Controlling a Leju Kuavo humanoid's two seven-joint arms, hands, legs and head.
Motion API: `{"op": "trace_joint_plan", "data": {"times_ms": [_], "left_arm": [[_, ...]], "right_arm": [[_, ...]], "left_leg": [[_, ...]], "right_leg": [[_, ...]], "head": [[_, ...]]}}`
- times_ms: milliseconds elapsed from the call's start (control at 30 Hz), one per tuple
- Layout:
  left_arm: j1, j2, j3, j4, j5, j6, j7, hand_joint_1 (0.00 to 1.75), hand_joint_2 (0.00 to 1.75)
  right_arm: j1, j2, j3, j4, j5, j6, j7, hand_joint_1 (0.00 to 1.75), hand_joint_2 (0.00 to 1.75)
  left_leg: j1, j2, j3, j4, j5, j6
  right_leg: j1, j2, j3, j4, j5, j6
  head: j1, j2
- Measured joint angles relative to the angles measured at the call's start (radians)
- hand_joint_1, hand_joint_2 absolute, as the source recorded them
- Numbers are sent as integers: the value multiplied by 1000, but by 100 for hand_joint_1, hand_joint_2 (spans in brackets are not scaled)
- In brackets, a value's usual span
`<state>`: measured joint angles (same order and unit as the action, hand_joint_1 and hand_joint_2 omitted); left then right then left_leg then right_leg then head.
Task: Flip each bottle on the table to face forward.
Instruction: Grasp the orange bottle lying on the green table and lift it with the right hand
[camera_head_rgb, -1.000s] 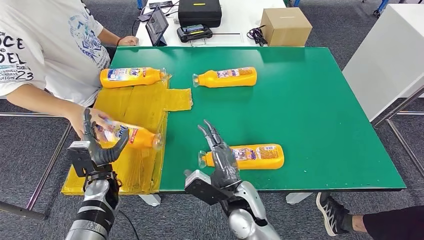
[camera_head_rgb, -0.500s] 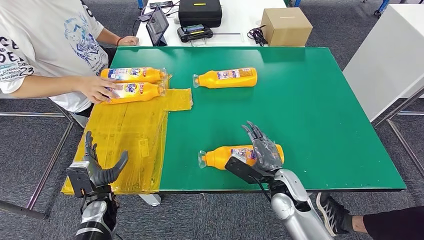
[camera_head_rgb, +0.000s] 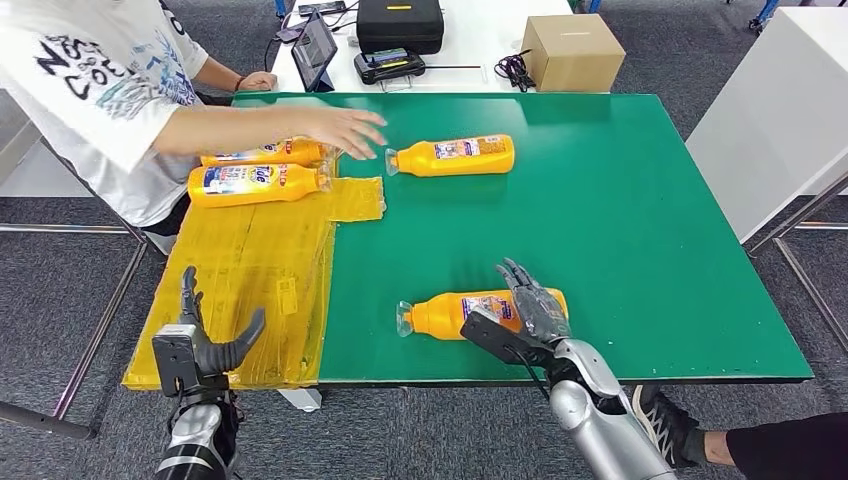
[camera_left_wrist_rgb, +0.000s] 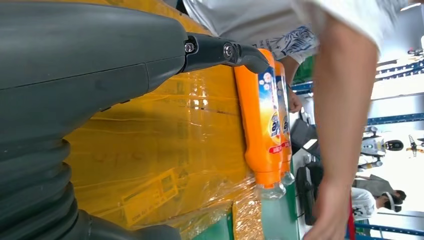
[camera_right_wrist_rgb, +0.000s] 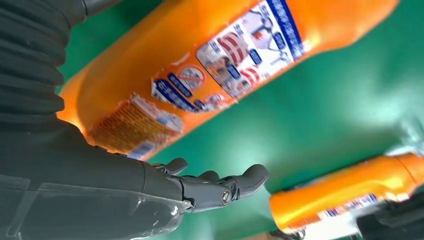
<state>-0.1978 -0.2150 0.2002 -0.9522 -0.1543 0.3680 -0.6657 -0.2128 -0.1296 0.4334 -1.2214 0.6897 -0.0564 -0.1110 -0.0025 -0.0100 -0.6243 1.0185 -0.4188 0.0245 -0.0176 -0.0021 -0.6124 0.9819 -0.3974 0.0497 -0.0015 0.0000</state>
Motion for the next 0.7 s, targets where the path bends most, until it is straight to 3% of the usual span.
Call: {"op": "trace_joint_plan", "data": {"times_ms": [700], "left_arm": [[-59, 1, -9, 117, -4, -6, -7, 0, 175]], "right_arm": [[-167, -63, 61, 148, -75, 151, 10, 0, 175]], "left_leg": [[-1, 0, 1, 0, 1, 1]], "right_leg": [[0, 0, 1, 0, 1, 0]], "head": [[0, 0]]}}
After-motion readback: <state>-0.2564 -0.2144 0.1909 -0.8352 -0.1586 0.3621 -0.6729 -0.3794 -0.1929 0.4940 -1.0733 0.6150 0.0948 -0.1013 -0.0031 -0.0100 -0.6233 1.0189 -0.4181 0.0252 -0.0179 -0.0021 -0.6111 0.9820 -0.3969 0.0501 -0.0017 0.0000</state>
